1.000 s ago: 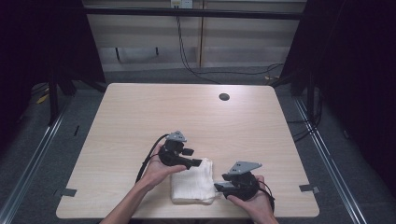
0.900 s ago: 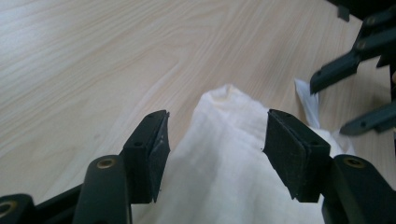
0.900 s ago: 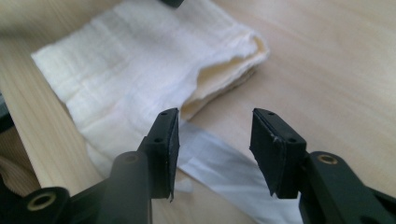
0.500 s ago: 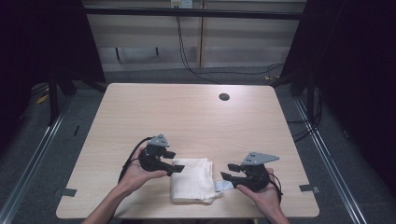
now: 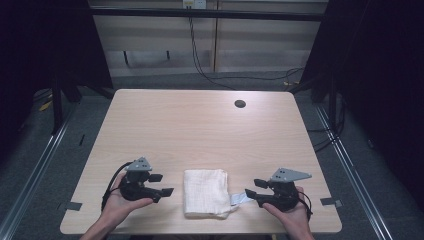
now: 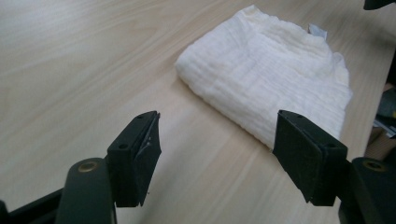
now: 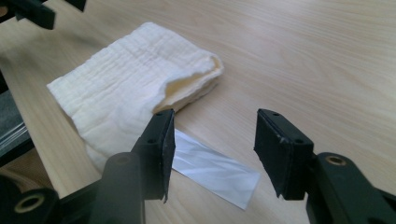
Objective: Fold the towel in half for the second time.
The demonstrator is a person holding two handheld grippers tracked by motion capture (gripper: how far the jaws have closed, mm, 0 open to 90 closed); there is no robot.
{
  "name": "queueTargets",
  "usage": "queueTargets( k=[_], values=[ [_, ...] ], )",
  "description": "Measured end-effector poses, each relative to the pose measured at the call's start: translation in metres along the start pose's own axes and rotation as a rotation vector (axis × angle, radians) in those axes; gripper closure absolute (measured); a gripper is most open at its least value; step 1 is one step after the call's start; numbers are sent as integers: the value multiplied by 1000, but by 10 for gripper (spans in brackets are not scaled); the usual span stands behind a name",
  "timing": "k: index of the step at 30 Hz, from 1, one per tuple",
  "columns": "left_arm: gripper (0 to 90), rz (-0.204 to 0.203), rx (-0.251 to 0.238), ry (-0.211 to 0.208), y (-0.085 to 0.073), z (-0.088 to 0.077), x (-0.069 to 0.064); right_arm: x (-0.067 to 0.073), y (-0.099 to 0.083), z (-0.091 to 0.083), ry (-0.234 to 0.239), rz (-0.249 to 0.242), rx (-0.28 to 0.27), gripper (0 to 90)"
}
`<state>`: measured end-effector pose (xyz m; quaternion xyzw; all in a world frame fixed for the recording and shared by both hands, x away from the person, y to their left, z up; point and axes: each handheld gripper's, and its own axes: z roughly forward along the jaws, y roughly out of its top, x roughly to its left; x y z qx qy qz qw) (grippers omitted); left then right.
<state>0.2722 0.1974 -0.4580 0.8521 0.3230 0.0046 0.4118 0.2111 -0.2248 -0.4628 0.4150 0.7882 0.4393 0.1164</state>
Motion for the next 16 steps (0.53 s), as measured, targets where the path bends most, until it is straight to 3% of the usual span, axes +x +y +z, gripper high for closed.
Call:
queueTargets(
  k=[4, 8, 12, 14, 16],
  values=[
    [303, -24, 3, 27, -20, -11, 0, -7, -7, -6, -10, 53, -33, 465],
    [296, -56, 9, 43, -36, -16, 2, -13, -6, -12, -33, 62, -63, 462],
    [292, -62, -17, 67, -43, -24, 3, -17, -5, -16, -59, 53, -78, 465],
    [295, -101, -40, 78, -46, -27, 7, -19, -7, -16, -80, 30, -70, 465],
    [297, -94, -54, 98, -46, -29, 10, -21, -9, -16, -87, 27, -58, 463]
  ],
)
